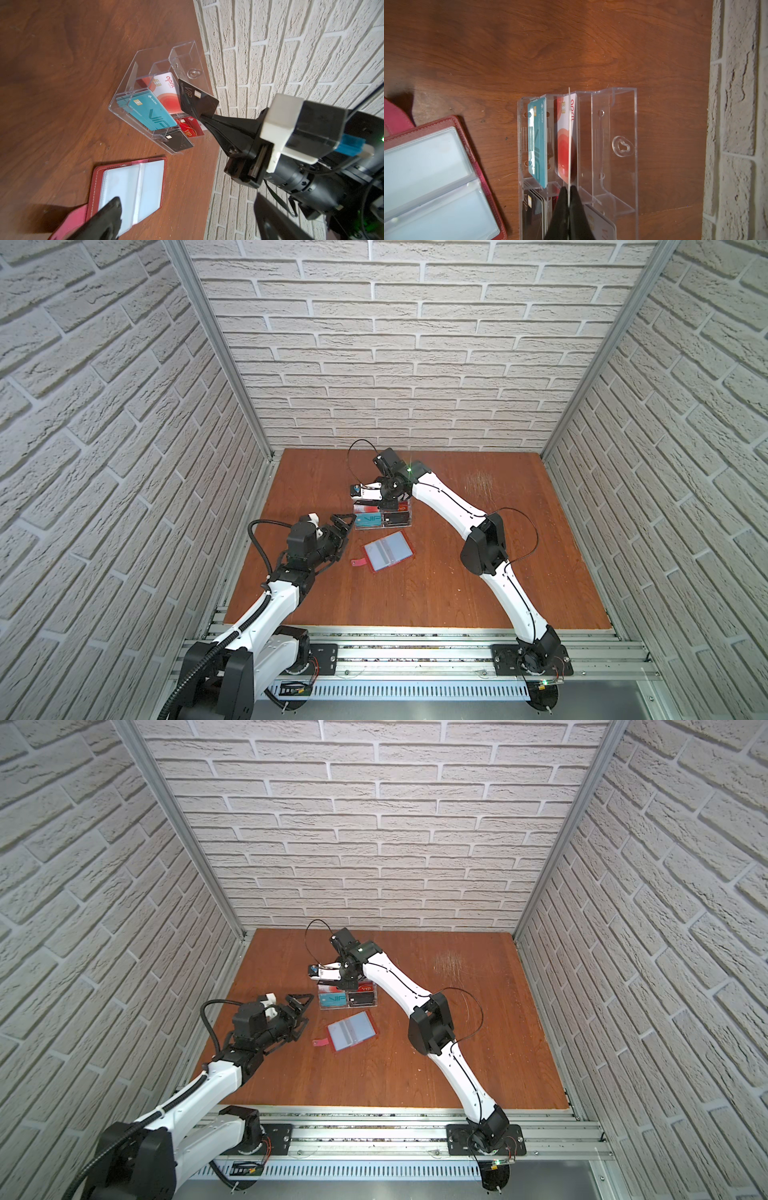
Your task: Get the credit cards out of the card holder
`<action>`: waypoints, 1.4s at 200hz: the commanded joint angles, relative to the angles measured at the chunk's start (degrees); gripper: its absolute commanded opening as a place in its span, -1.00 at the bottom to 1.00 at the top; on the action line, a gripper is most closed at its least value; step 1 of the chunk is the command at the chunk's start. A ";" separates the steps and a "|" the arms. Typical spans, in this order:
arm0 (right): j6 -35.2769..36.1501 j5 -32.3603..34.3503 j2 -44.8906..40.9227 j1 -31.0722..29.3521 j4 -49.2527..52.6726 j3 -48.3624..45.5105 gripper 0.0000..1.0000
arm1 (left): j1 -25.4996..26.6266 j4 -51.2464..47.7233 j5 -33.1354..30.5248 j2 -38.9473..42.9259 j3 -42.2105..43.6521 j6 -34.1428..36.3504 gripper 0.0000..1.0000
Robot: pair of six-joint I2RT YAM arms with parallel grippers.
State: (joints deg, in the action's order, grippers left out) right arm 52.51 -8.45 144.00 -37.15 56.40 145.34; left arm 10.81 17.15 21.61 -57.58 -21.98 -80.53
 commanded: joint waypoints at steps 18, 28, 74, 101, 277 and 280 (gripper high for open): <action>-0.50 -0.53 -2.95 -0.11 -3.77 1.44 -0.89 | -0.59 3.66 0.81 0.85 0.53 2.17 0.96; -0.51 -0.39 -2.88 0.05 -4.25 1.50 -0.89 | -0.65 3.91 0.73 0.89 0.53 2.18 0.96; -1.24 -0.71 -2.49 0.14 -2.81 2.66 -0.89 | -0.65 3.42 0.78 1.01 0.30 3.00 0.96; -1.15 -0.44 -3.63 0.12 -2.23 2.54 -0.89 | -0.67 4.20 0.85 -0.15 0.36 3.01 0.96; -1.28 0.14 -1.23 1.04 -4.29 2.64 -0.90 | -0.79 5.98 0.82 -2.28 0.84 3.19 0.96; -1.27 0.31 -1.18 1.10 -4.28 2.62 -0.90 | -0.79 6.06 0.91 -2.39 0.94 3.19 0.96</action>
State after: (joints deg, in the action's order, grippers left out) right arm 51.27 -8.71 143.70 -36.32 53.21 146.58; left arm 10.55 19.42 22.20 -59.81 -21.98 -78.48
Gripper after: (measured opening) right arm 0.055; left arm 0.982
